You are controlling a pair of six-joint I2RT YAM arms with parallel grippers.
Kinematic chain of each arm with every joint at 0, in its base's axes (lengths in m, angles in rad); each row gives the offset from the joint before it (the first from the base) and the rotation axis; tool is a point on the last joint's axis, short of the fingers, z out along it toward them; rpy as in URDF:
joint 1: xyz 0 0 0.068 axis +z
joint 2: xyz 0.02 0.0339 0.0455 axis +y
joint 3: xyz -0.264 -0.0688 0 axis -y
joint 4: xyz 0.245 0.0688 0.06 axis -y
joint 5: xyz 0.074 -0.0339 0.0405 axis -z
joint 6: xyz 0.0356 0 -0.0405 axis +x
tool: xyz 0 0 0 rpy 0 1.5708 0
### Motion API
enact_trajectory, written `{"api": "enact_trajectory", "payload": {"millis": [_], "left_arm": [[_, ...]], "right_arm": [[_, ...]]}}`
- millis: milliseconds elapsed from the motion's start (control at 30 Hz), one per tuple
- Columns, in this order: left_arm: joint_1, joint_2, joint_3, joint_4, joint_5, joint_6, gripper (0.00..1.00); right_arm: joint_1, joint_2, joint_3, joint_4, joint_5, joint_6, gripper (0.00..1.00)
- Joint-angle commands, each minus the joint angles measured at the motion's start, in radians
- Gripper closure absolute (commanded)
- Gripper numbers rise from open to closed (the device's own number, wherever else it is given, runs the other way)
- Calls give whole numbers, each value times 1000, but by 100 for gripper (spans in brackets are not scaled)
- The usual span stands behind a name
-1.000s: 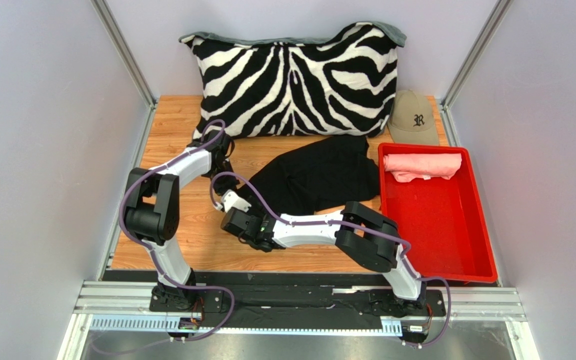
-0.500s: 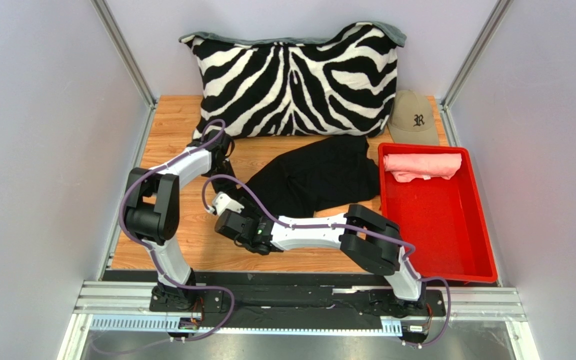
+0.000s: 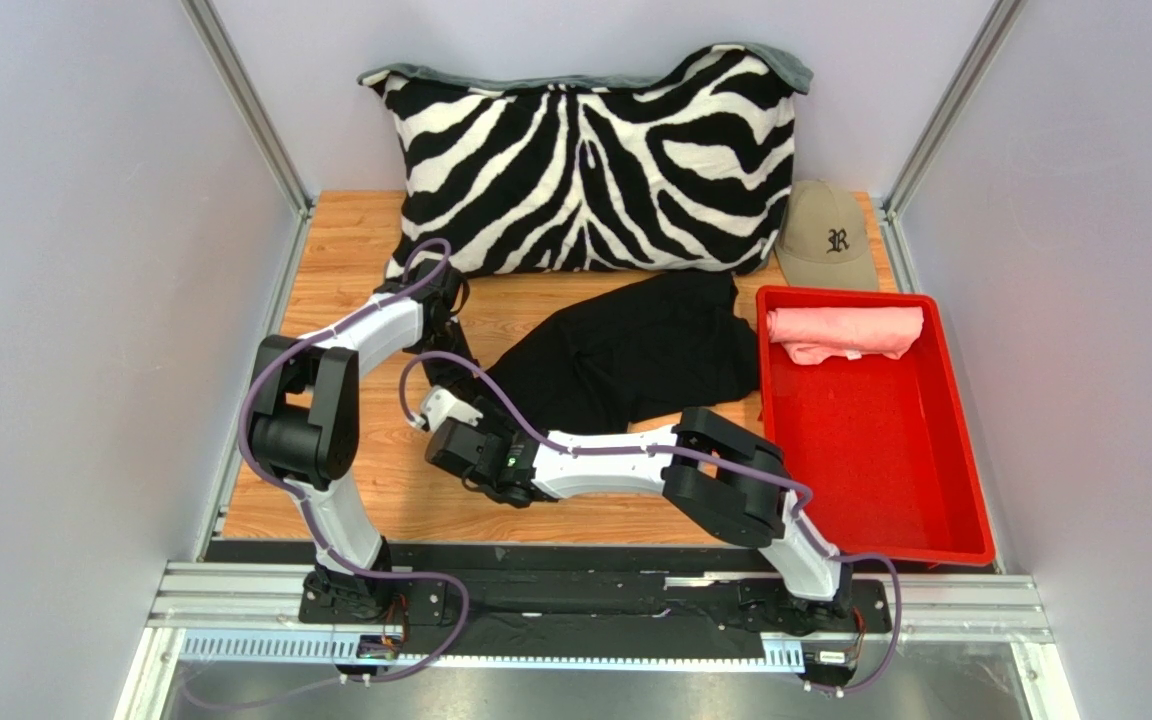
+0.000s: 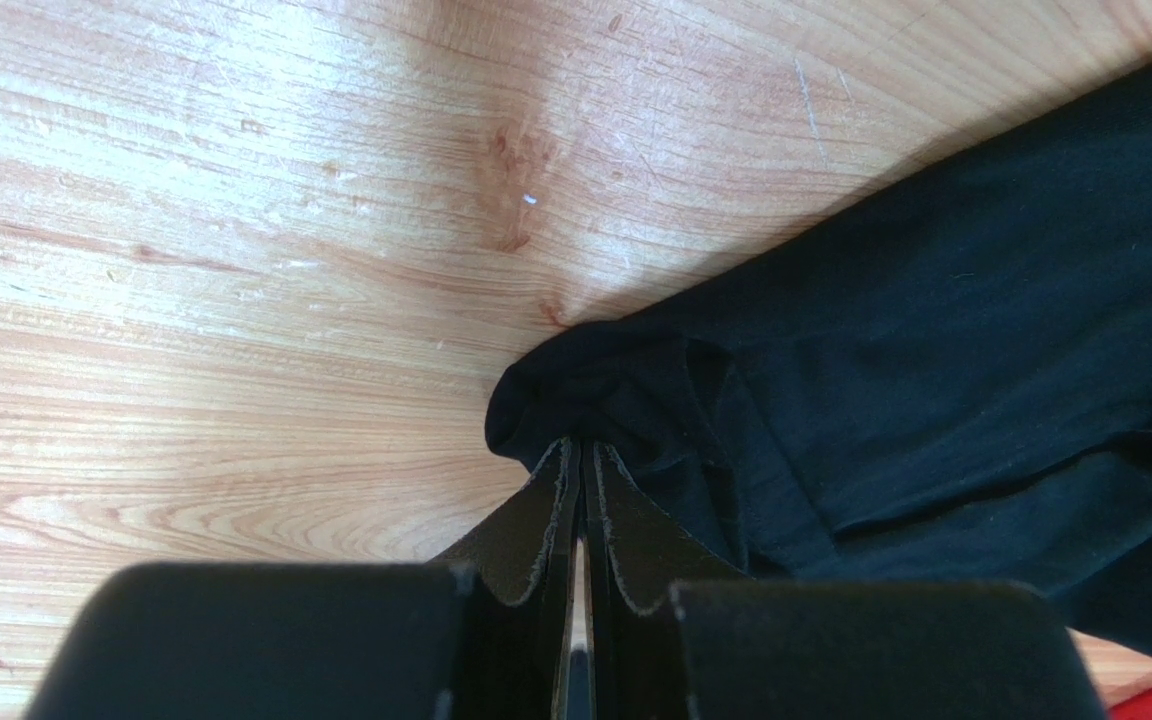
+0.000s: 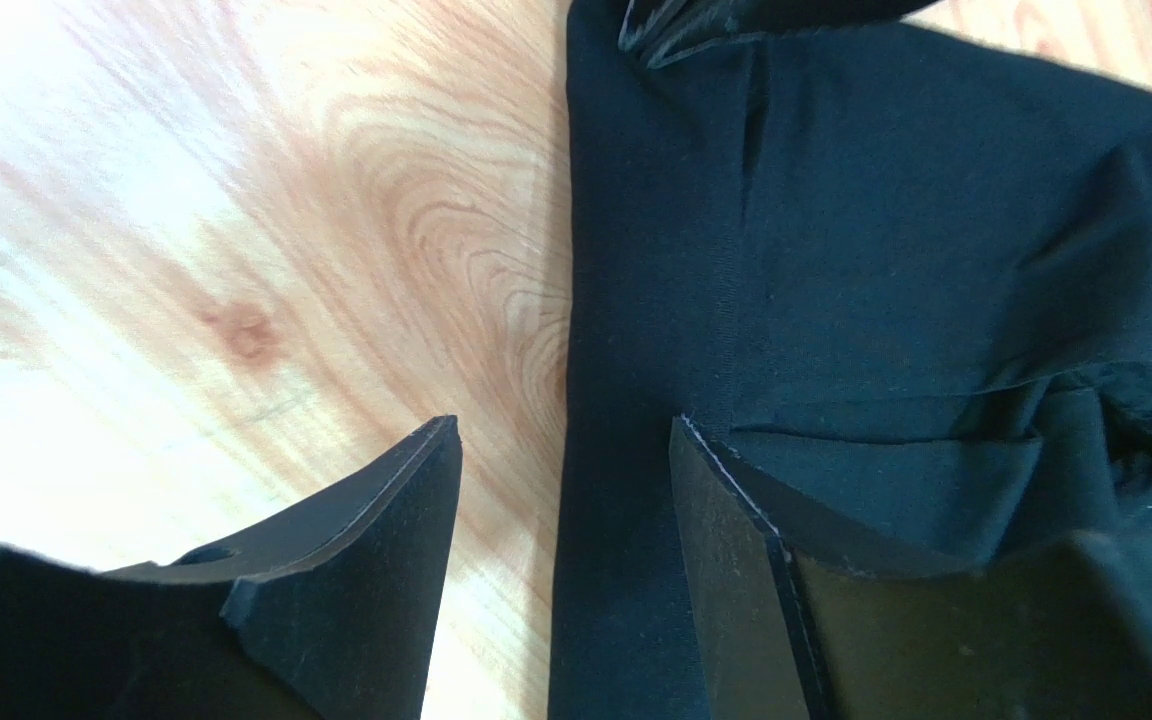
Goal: Roll the t-shirts
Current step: Roll the T-shirt to the center of the board.
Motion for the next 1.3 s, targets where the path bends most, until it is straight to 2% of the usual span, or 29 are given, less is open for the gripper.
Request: {"api": "enact_trajectory", "payload": {"millis": [0, 333, 833, 1100, 1267], "left_arm": [[-3, 9, 43, -1, 1, 17, 90], [-4, 10, 46, -1, 2, 16, 89], [-3, 18, 49, -3, 4, 16, 90], [-3, 12, 59, -4, 5, 22, 88], [-3, -5, 78, -3, 9, 31, 78]], "right_arm": [[-26, 29, 34, 28, 6, -8, 42], [-44, 39, 17, 25, 3, 4, 42], [-67, 56, -7, 2, -33, 33, 50], [-111, 20, -40, 27, -150, 71, 57], [-159, -8, -55, 44, -319, 137, 63]]}}
